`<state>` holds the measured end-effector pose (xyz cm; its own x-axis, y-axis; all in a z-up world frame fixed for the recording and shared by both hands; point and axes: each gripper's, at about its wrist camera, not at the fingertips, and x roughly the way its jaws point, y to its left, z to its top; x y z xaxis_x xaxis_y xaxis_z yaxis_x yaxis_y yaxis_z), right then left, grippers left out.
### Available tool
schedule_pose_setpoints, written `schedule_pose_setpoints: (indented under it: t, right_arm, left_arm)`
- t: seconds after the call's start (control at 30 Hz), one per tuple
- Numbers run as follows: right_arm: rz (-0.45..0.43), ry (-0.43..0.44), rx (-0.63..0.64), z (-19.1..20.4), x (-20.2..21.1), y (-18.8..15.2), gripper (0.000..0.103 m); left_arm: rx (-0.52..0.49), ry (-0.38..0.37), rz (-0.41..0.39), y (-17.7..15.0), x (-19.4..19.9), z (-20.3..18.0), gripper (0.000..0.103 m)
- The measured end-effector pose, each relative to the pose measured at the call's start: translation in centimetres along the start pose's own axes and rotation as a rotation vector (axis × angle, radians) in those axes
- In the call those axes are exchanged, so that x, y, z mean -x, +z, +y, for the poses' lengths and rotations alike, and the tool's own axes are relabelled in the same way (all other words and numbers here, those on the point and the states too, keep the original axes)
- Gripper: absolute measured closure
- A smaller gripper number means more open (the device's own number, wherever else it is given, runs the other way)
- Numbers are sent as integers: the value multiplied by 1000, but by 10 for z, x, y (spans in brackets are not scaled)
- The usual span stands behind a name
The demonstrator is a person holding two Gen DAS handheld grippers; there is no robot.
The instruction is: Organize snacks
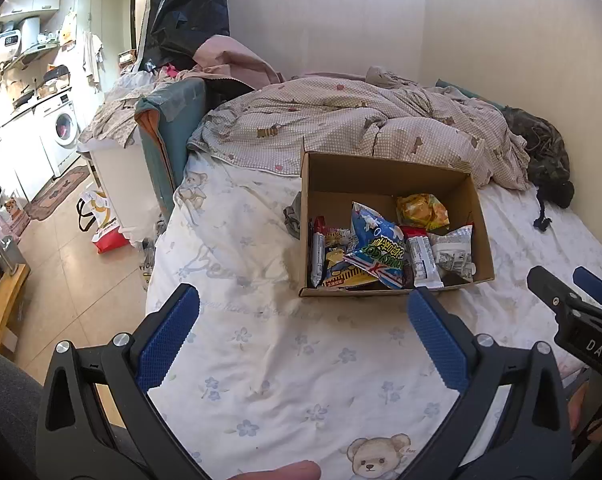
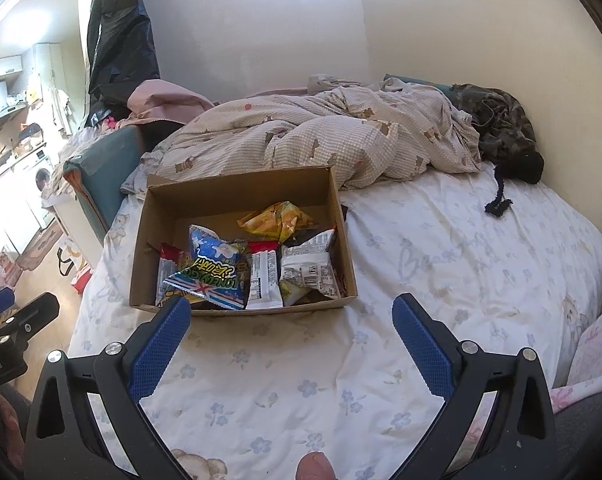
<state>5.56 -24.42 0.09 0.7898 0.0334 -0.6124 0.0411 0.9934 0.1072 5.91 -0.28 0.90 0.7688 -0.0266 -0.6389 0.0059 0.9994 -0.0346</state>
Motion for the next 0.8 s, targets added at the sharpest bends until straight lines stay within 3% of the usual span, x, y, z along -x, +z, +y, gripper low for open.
schedule_pose_setpoints:
  t: [0.8]
  right_arm:
    - [5,0,-12,-3,-1,1,0]
  left_arm:
    - [7,-6,18,-2,-5,-1,0]
